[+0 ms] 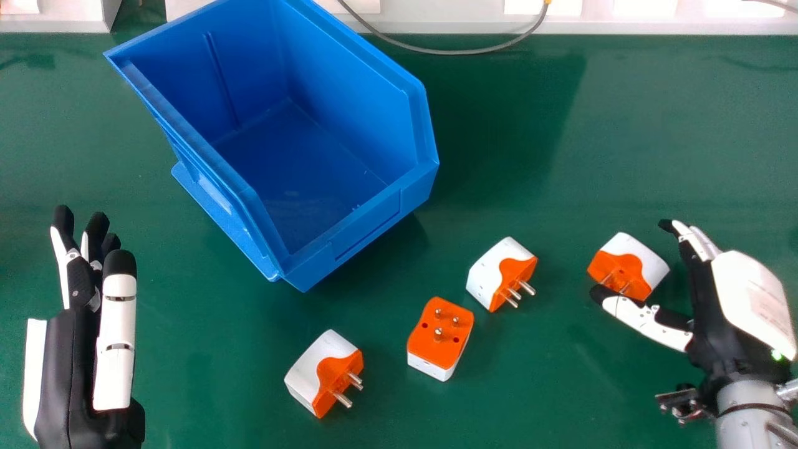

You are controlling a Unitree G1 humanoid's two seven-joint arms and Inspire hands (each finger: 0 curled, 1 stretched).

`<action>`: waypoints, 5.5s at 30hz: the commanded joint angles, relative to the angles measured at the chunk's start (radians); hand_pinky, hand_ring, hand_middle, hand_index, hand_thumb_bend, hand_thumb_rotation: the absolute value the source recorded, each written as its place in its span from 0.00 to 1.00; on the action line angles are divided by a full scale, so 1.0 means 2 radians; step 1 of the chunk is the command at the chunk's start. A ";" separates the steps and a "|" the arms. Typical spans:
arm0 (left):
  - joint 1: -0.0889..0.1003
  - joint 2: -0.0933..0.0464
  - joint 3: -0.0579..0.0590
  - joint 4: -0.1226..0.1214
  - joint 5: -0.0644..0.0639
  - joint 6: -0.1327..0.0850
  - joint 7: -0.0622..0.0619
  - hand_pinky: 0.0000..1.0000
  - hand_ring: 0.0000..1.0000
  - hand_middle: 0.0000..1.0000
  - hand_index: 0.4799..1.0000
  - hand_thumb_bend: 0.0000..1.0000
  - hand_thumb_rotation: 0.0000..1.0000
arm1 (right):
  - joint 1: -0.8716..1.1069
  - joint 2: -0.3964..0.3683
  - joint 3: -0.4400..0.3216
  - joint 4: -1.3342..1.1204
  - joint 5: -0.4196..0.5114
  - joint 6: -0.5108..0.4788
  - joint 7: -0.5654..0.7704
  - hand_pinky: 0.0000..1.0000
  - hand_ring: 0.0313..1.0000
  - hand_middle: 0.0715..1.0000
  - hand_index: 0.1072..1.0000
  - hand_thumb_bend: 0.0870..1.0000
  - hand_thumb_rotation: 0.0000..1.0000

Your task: Pick all objects and put in blue box

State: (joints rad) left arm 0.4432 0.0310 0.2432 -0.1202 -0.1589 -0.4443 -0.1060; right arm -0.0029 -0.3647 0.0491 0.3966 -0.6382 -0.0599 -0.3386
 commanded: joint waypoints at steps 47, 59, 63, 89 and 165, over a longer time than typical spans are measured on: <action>0.005 -0.001 0.006 -0.030 0.001 0.012 0.006 1.00 1.00 1.00 1.00 0.41 0.85 | -0.037 -0.031 0.032 0.035 0.000 0.015 -0.039 0.33 0.39 0.40 0.55 0.49 0.00; 0.007 0.002 0.005 -0.032 0.006 0.012 0.008 1.00 1.00 1.00 1.00 0.38 0.89 | -0.049 -0.043 0.056 0.021 -0.010 0.065 0.011 0.75 0.86 0.88 0.89 0.92 0.59; 0.006 0.000 0.006 -0.031 0.013 0.011 0.013 1.00 1.00 1.00 1.00 0.39 0.89 | -0.052 -0.044 0.061 0.018 -0.009 0.073 0.013 0.76 0.86 0.89 0.89 0.95 0.61; 0.023 0.001 0.005 -0.055 0.020 0.019 0.014 1.00 1.00 1.00 1.00 0.41 0.91 | -0.097 -0.049 0.100 0.031 -0.024 0.106 0.068 0.77 0.86 0.88 0.87 0.78 0.56; 0.040 -0.012 -0.006 -0.067 0.041 0.022 0.035 1.00 1.00 1.00 1.00 0.46 0.92 | 0.059 -0.018 0.062 -0.399 -0.072 0.086 0.049 0.07 0.07 0.09 0.41 0.44 0.14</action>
State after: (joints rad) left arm 0.5175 0.0085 0.2363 -0.2277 -0.0824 -0.3844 -0.0399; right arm 0.1246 -0.4020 0.1862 -0.3504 -0.7656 0.1402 -0.2439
